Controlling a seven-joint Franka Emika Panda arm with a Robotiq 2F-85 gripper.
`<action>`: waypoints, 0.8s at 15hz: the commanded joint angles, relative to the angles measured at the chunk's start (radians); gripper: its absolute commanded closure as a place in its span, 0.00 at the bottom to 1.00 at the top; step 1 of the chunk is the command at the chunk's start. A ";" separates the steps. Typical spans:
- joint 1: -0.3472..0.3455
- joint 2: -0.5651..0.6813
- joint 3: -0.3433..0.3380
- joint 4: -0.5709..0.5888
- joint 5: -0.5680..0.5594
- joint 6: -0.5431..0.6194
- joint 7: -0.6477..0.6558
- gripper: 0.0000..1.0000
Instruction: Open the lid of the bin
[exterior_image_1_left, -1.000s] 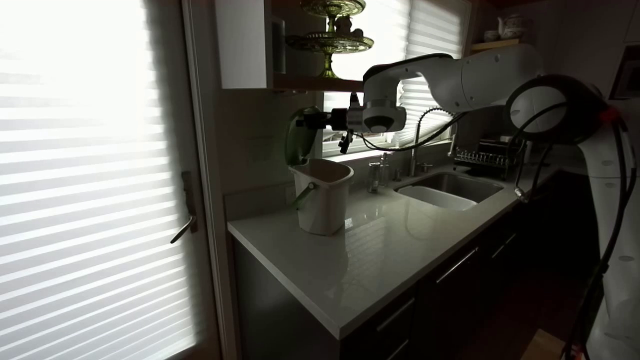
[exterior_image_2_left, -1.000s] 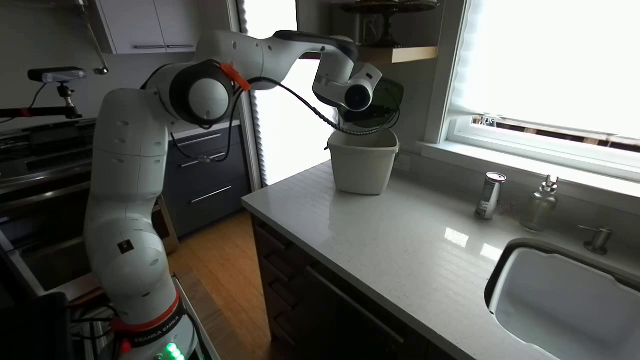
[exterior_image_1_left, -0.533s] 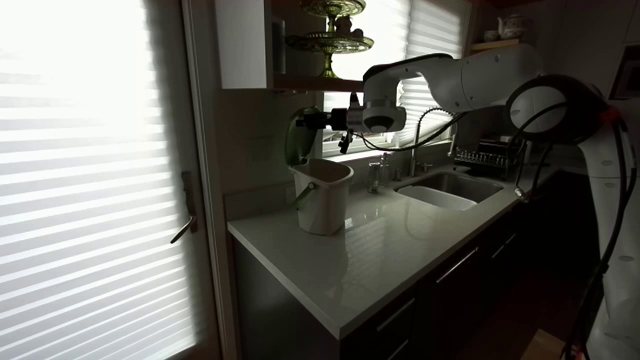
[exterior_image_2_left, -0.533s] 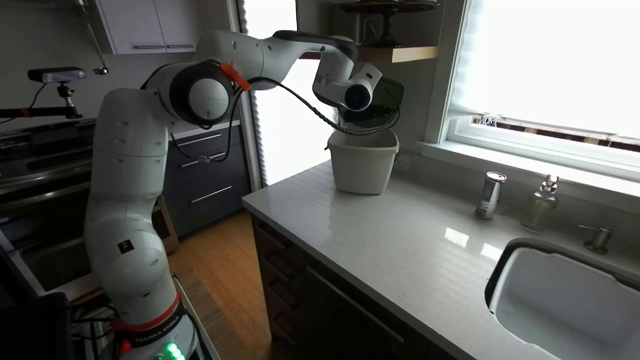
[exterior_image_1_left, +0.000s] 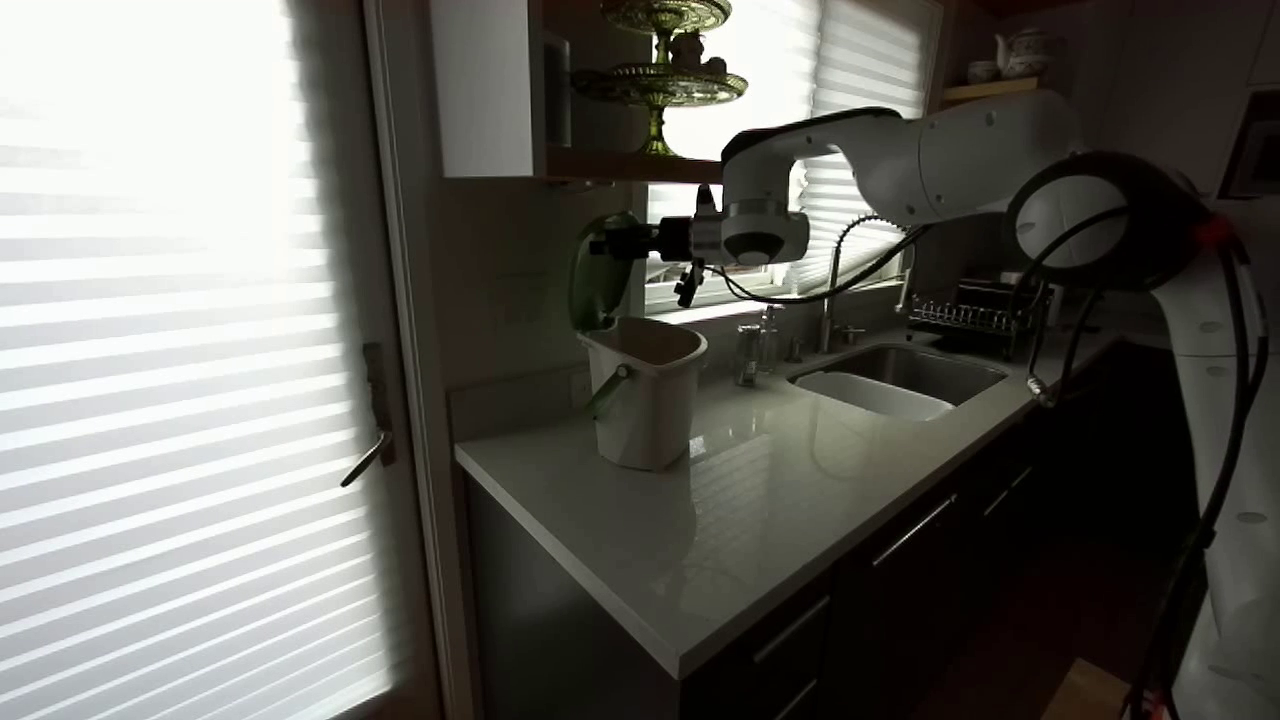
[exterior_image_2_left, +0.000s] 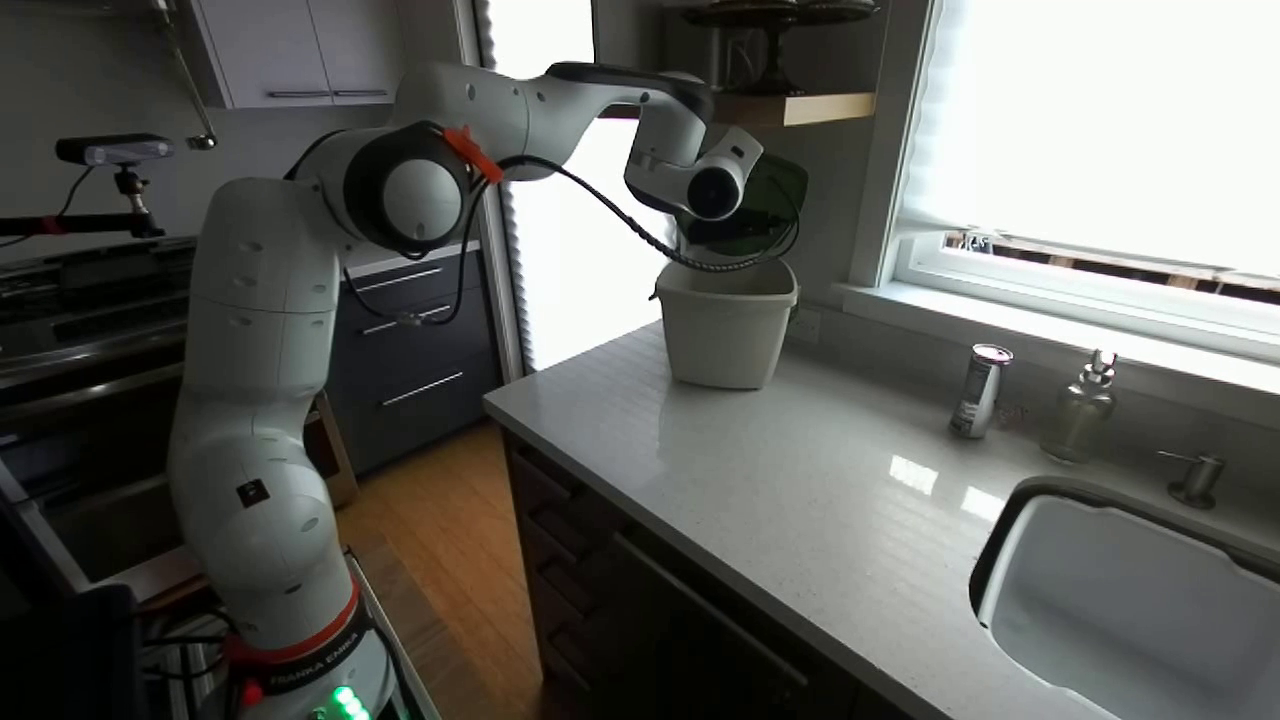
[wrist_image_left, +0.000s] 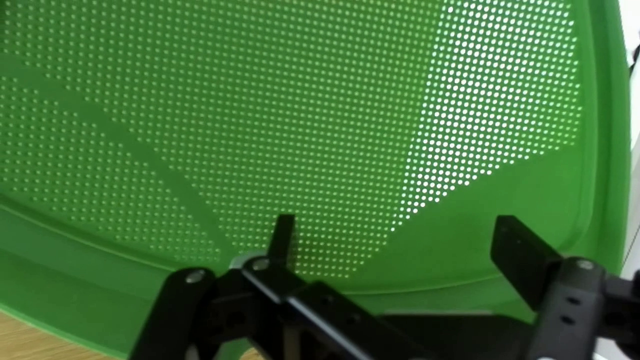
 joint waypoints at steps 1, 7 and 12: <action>0.029 0.060 0.007 0.101 -0.084 0.083 0.088 0.00; 0.066 0.145 0.003 0.221 -0.114 0.160 0.163 0.00; 0.076 0.188 -0.003 0.278 -0.128 0.192 0.202 0.00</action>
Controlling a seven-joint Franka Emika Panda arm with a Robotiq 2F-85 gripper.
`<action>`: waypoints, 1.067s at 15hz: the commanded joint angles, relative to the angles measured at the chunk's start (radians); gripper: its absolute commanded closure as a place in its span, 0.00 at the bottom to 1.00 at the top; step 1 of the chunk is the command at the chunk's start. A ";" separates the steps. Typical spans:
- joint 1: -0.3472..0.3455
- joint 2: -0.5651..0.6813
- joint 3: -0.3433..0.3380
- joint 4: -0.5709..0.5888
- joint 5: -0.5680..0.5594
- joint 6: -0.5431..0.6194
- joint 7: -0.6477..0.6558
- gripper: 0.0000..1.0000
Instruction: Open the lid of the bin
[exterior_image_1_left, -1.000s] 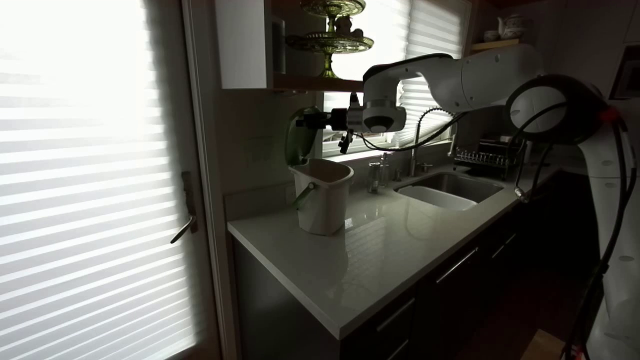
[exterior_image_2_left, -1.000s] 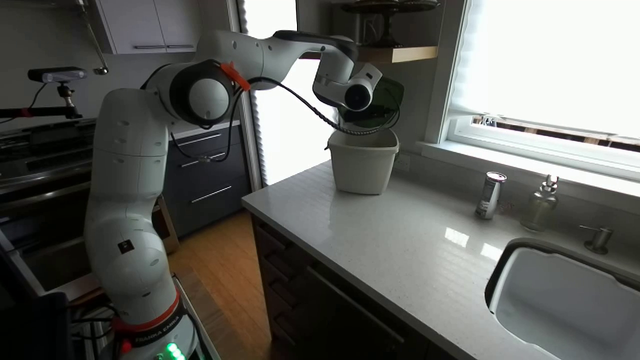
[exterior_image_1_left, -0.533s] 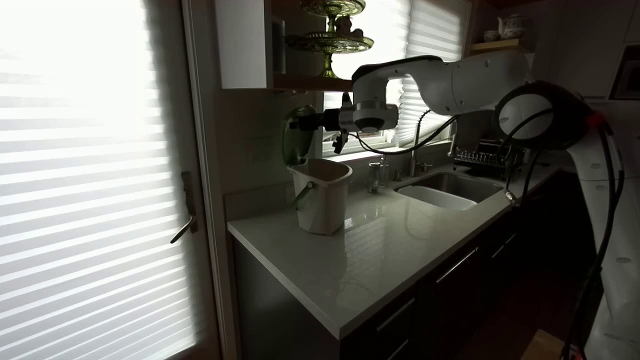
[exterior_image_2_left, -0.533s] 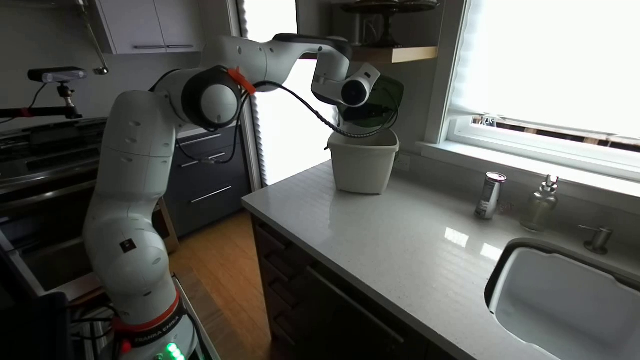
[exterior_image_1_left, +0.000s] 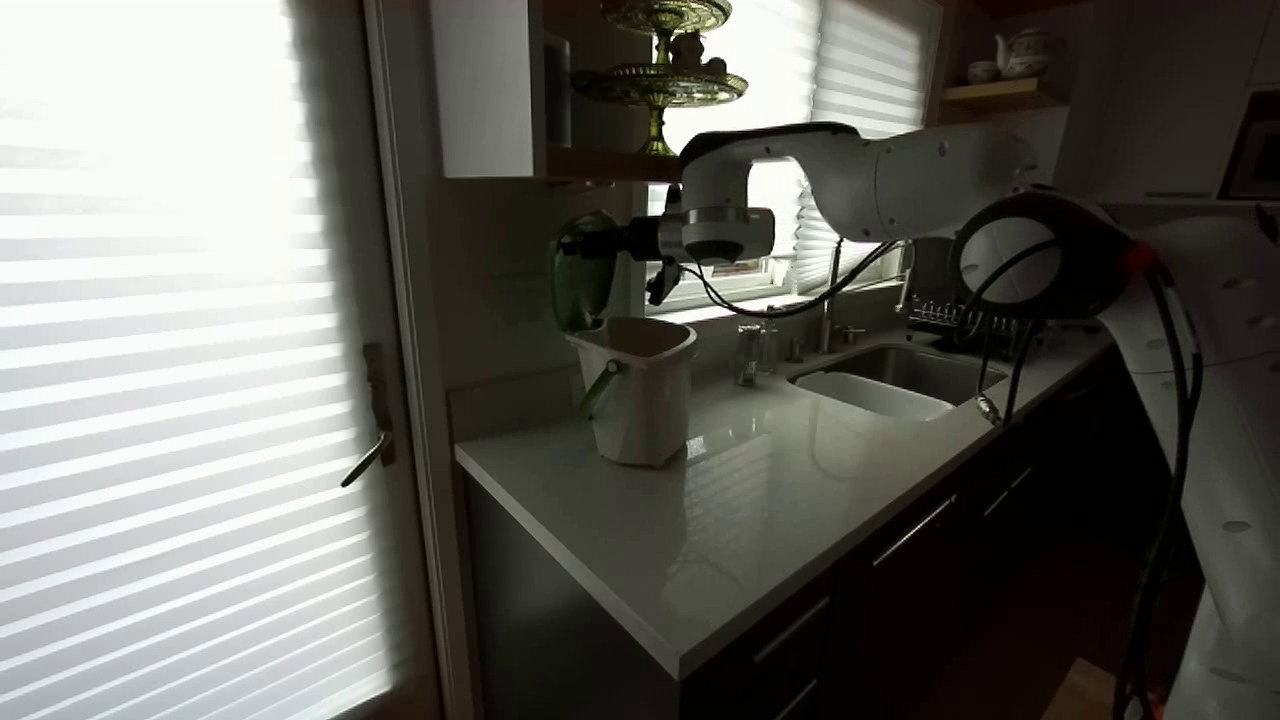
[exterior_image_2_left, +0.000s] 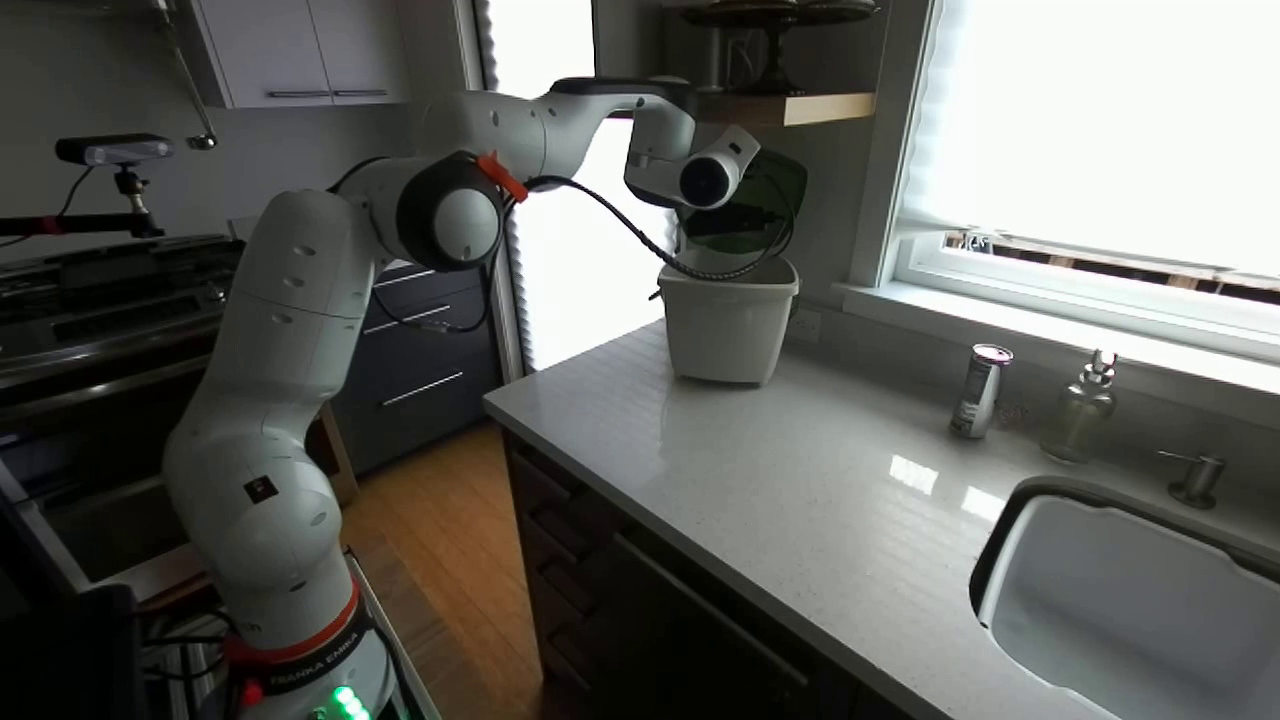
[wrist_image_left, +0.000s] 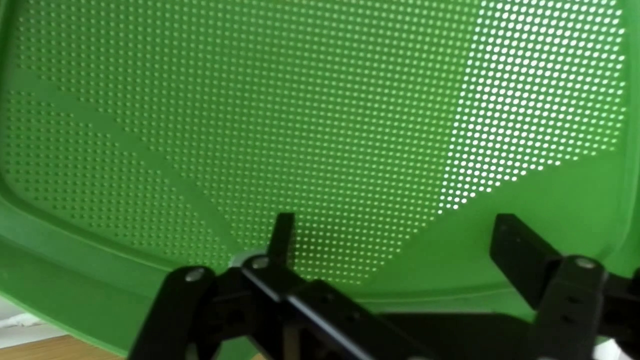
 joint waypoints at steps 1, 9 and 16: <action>0.018 0.042 -0.019 0.065 -0.058 0.044 0.080 0.00; 0.040 0.008 -0.075 0.006 -0.287 0.075 0.364 0.00; 0.055 -0.016 -0.125 -0.027 -0.457 0.051 0.585 0.00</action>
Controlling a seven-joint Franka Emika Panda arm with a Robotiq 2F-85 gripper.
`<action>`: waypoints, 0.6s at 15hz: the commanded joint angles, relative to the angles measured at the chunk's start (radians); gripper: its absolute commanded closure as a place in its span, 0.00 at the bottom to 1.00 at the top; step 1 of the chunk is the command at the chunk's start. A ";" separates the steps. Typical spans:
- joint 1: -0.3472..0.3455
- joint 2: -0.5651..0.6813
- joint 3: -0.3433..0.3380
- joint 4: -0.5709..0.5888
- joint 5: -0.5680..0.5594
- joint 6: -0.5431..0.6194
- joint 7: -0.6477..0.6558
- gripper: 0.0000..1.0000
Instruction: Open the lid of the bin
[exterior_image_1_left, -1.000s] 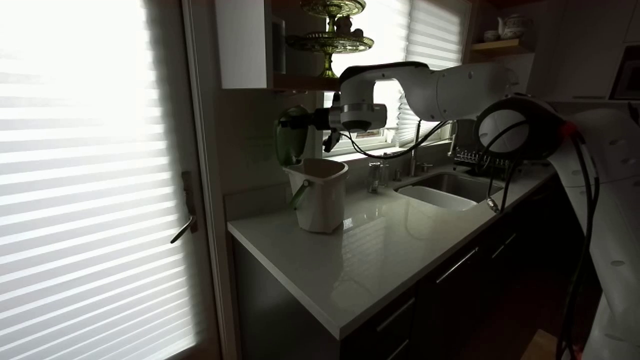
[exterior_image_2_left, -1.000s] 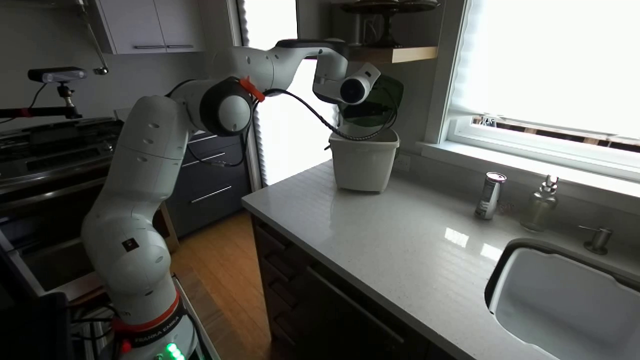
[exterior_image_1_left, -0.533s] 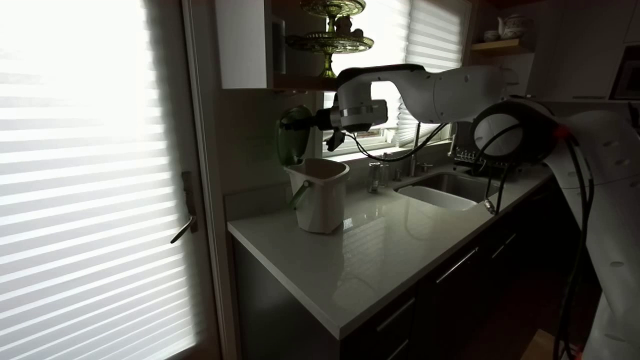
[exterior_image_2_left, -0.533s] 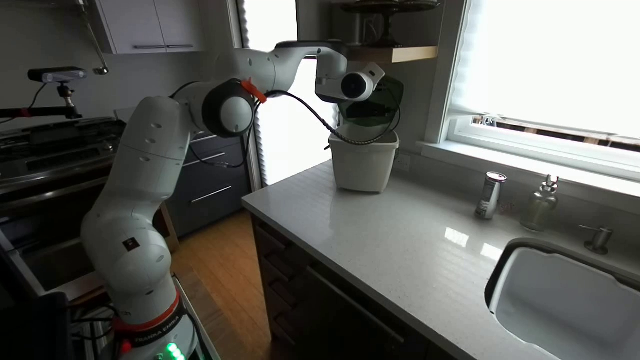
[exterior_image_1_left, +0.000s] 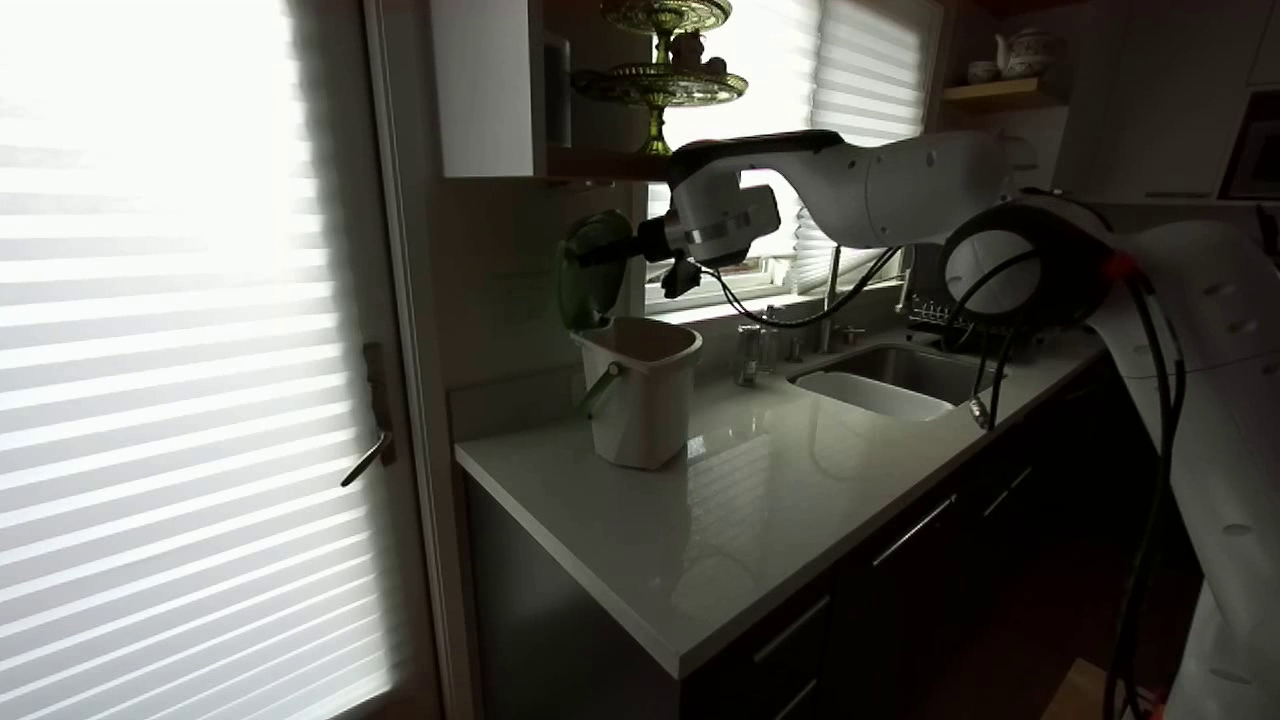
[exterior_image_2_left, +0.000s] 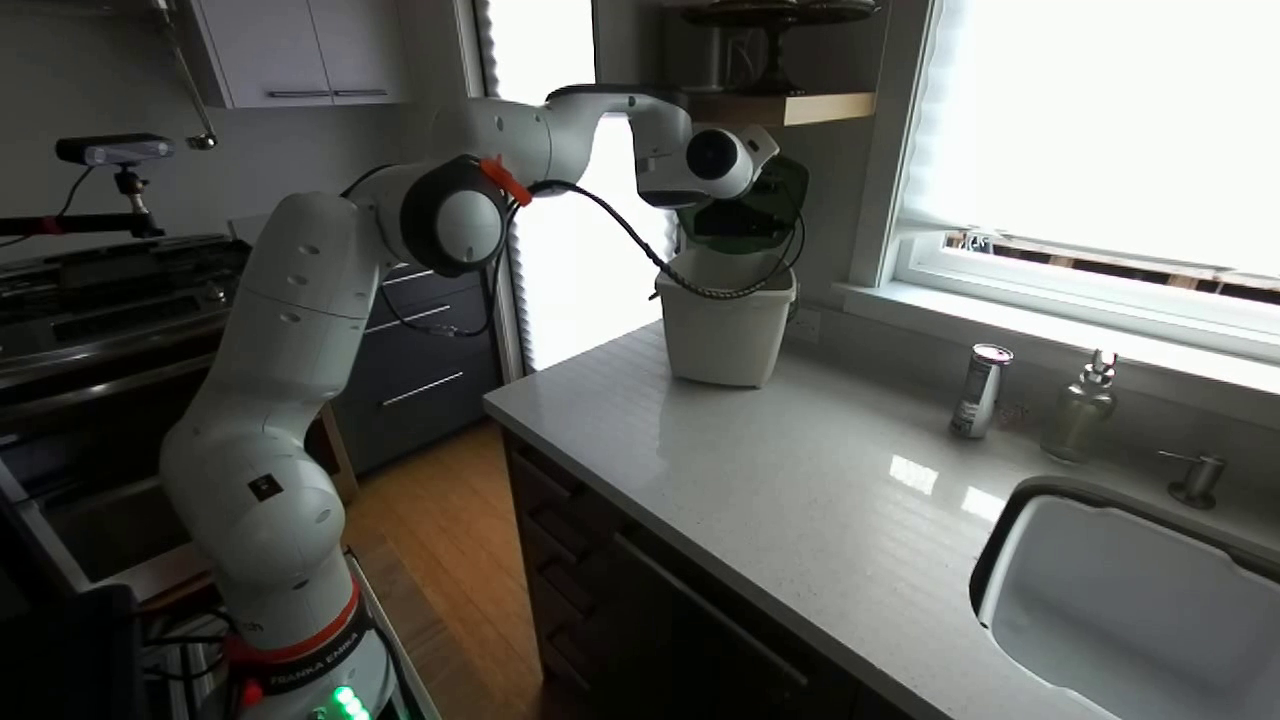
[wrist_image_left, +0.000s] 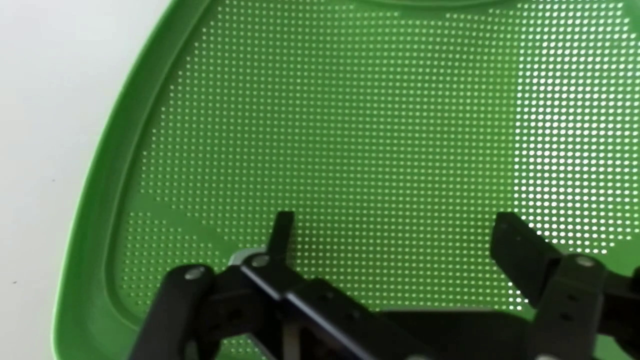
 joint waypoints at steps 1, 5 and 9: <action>0.023 -0.047 -0.044 -0.050 -0.095 -0.016 0.123 0.00; 0.030 -0.067 -0.062 -0.074 -0.156 -0.032 0.210 0.00; 0.039 -0.094 -0.078 -0.106 -0.218 -0.063 0.293 0.00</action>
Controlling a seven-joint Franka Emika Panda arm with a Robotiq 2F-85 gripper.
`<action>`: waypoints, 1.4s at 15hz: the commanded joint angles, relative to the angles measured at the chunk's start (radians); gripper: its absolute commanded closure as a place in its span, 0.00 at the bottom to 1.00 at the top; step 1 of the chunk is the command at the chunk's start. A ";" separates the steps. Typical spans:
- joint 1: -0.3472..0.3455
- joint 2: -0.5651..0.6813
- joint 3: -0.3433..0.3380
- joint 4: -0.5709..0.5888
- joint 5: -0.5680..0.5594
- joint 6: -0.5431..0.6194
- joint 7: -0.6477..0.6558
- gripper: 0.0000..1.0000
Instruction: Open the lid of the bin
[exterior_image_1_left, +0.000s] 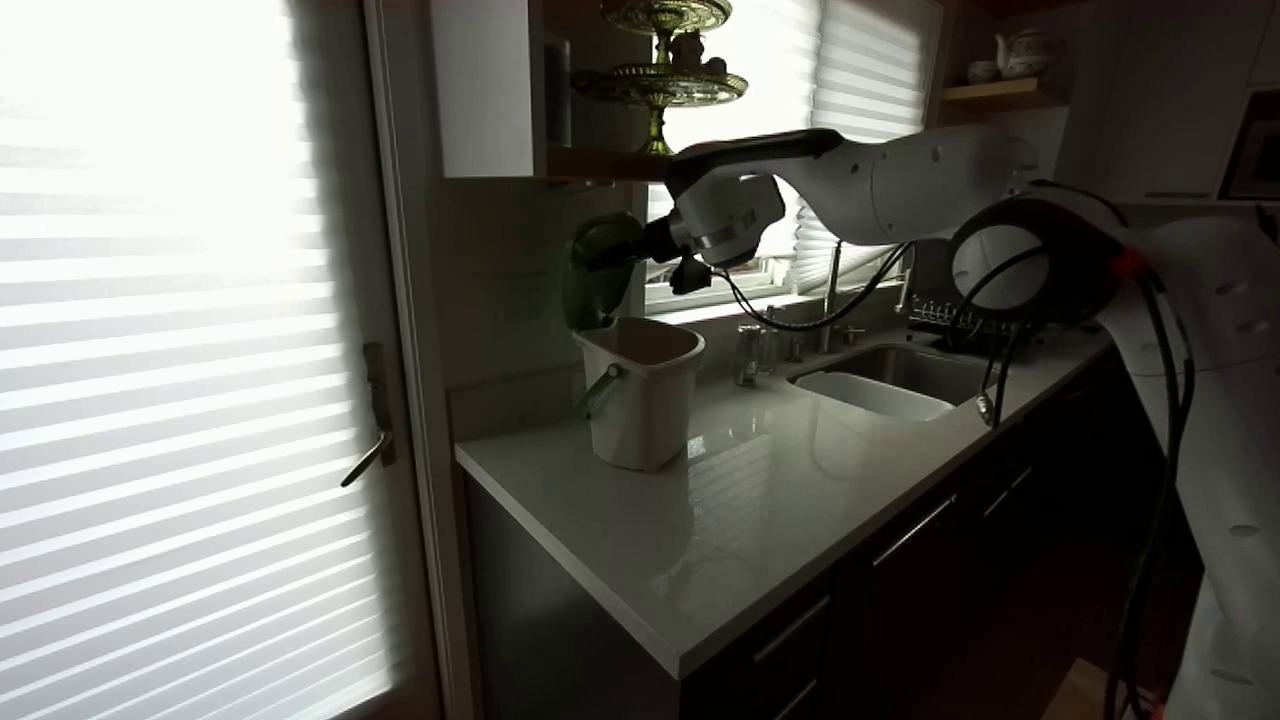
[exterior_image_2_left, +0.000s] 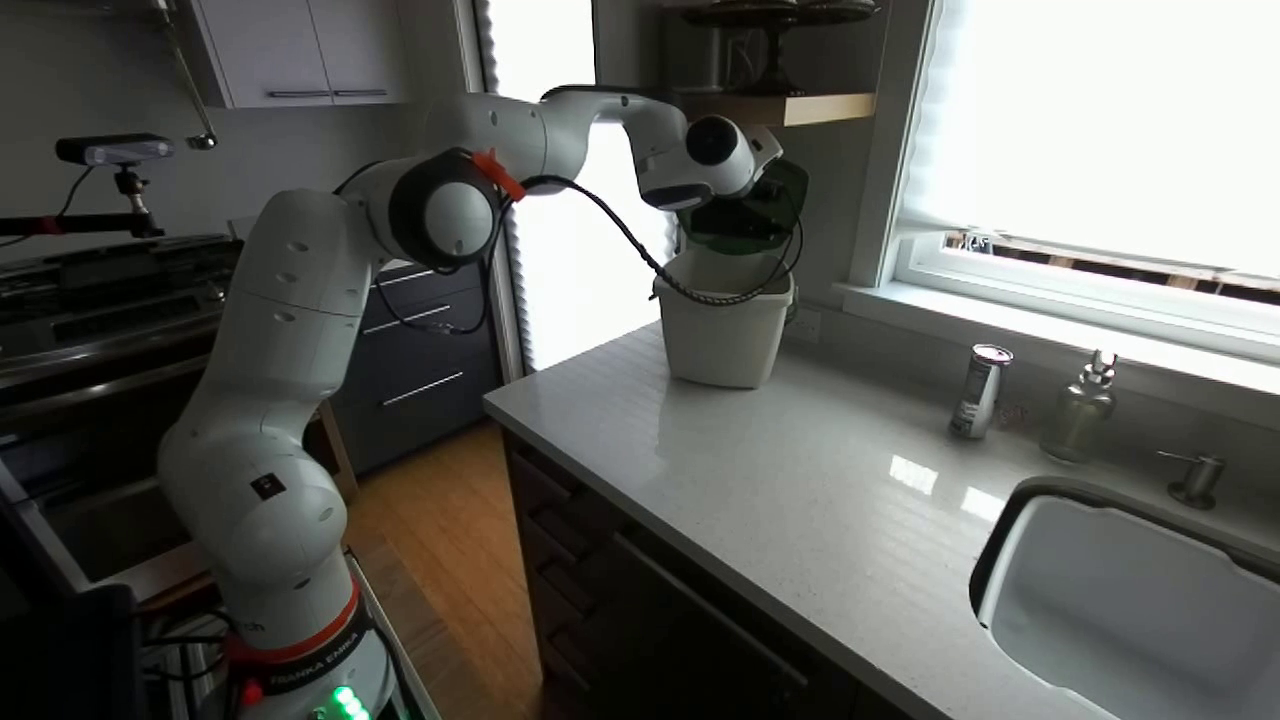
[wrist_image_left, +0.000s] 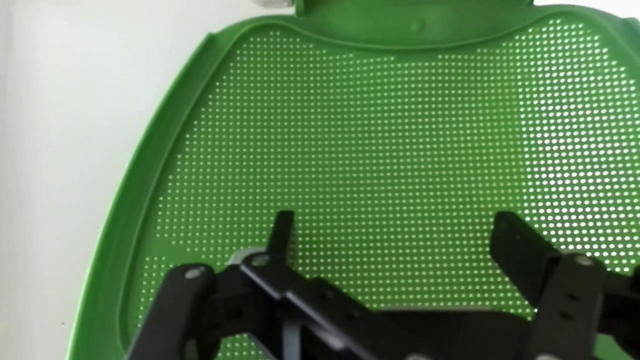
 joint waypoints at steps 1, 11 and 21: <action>0.019 -0.073 -0.034 -0.070 -0.074 -0.056 0.095 0.00; 0.039 -0.167 -0.084 -0.173 -0.247 -0.175 0.289 0.00; -0.098 -0.283 0.035 -0.174 -0.770 -0.529 0.657 0.00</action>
